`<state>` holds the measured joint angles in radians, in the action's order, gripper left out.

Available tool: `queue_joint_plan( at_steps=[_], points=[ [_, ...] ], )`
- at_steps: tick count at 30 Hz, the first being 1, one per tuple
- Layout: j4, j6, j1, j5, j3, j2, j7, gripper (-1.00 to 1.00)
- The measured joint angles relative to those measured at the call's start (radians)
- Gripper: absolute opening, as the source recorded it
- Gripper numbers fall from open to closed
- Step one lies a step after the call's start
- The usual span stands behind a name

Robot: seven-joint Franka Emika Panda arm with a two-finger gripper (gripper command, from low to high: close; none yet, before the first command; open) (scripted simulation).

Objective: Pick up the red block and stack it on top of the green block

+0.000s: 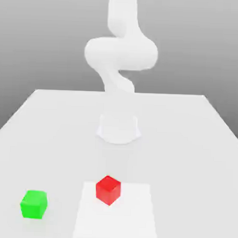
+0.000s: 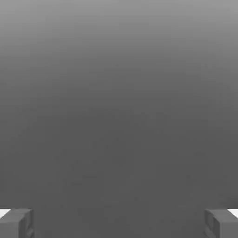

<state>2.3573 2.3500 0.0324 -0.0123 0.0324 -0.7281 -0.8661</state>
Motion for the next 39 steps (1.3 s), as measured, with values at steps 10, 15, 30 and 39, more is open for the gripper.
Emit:
queue_joint_plan(
  at_steps=[10,15,30,39],
  points=[
    [0.260,0.231,0.130,-0.043,0.101,0.348,-0.301,0.00],
    [0.400,0.361,0.165,-0.030,0.112,0.542,-0.442,0.00],
    [0.458,0.672,0.122,-0.093,0.032,0.934,-0.594,-1.00],
    [0.472,0.573,0.147,-0.026,0.075,0.816,-0.547,-1.00]
  ],
)
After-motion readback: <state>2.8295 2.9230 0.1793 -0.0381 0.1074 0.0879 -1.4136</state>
